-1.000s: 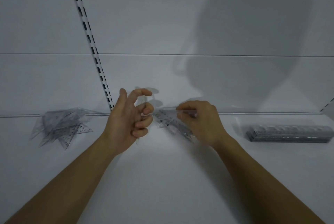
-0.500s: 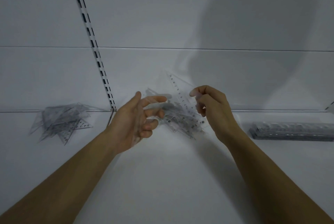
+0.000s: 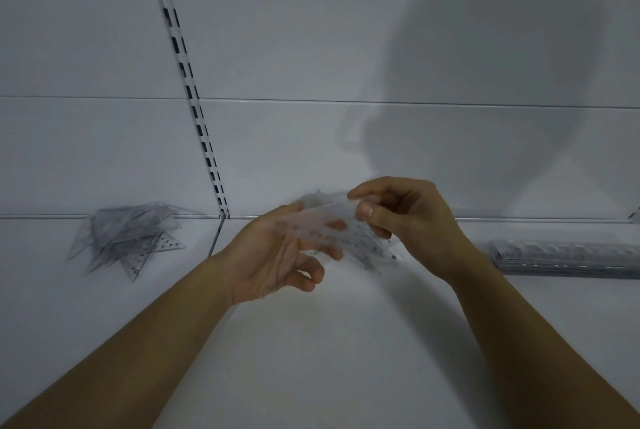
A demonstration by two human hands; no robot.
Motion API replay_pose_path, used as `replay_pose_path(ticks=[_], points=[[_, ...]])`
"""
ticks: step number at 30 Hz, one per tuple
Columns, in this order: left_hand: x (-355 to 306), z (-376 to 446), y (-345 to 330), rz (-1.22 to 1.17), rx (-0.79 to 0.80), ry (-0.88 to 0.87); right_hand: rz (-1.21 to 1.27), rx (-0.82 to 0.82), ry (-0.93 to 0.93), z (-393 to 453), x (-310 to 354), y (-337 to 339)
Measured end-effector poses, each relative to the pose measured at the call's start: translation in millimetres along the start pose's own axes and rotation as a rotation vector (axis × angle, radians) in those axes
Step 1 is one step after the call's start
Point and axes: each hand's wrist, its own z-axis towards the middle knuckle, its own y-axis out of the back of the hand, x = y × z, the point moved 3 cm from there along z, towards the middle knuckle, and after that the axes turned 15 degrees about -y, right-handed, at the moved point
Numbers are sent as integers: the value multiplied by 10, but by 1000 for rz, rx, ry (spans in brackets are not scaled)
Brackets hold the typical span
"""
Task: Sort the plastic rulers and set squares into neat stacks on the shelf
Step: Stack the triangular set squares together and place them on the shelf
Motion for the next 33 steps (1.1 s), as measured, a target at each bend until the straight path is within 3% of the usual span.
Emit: replay_pose_path(ticks=[4, 8, 12, 17, 20, 27, 33], points=[[61, -45, -26, 27, 118, 83, -189, 16, 28, 21, -76, -161], [43, -58, -77, 175, 173, 52, -354, -109, -21, 19, -142, -171], [88, -63, -67, 139, 148, -12, -623, -259, -28, 59, -170, -121], [91, 2, 13, 36, 118, -122, -893, -284, -199, 70, -211, 77], [53, -1, 0, 4, 138, -154, -1054, -164, -416, 28, -241, 152], [44, -11, 26, -56, 45, -47, -904, -172, -478, 7, -232, 184], [30, -3, 5, -34, 65, -63, -735, -223, -329, 25, -163, 195]])
